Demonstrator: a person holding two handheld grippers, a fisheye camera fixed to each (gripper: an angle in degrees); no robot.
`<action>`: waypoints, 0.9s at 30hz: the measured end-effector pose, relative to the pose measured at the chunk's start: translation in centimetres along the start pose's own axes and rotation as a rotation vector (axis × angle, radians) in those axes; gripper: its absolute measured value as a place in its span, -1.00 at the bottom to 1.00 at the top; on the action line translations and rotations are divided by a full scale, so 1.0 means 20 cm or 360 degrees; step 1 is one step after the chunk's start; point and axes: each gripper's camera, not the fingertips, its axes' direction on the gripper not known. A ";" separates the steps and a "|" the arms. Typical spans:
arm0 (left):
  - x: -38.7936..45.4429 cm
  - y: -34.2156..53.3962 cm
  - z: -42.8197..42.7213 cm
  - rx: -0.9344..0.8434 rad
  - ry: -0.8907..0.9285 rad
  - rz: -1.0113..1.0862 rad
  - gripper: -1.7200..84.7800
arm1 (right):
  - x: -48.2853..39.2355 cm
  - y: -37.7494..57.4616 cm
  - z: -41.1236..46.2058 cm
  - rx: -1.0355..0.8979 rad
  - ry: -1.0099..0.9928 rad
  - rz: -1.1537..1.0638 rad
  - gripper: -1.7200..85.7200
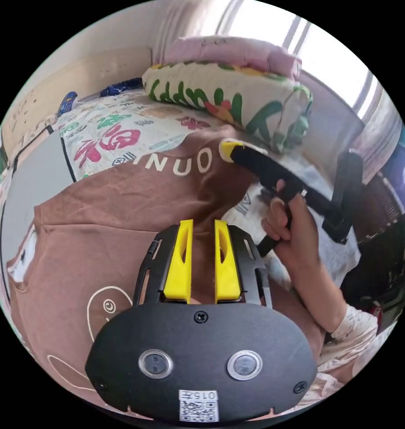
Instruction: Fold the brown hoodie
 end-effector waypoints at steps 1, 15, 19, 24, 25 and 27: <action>-0.12 0.02 -0.16 0.0166 0.0070 -0.0115 -0.76 | -0.14 0.04 0.02 -0.0036 -0.0075 -0.0161 -0.97; -0.26 -0.03 -0.13 -0.0246 -0.0563 -0.0002 -0.63 | -1.01 0.76 0.54 -0.1133 -0.0524 -0.1325 -0.89; -0.18 -0.05 -0.09 -0.0245 -0.0695 0.0079 -0.68 | -0.75 0.54 0.38 -0.1008 -0.0687 -0.1159 -0.83; -0.18 -0.11 -0.13 -0.0235 -0.0657 0.0064 -0.68 | 0.09 0.28 0.32 -0.0410 -0.0337 -0.0043 -0.77; -0.19 -0.12 -0.15 -0.0229 -0.0634 0.0055 -0.68 | 0.25 0.31 0.37 -0.0432 -0.0243 0.0099 -0.75; -0.19 -0.15 -0.19 -0.0222 -0.0598 0.0046 -0.67 | 0.40 0.36 0.49 -0.0550 -0.0152 0.0258 -0.68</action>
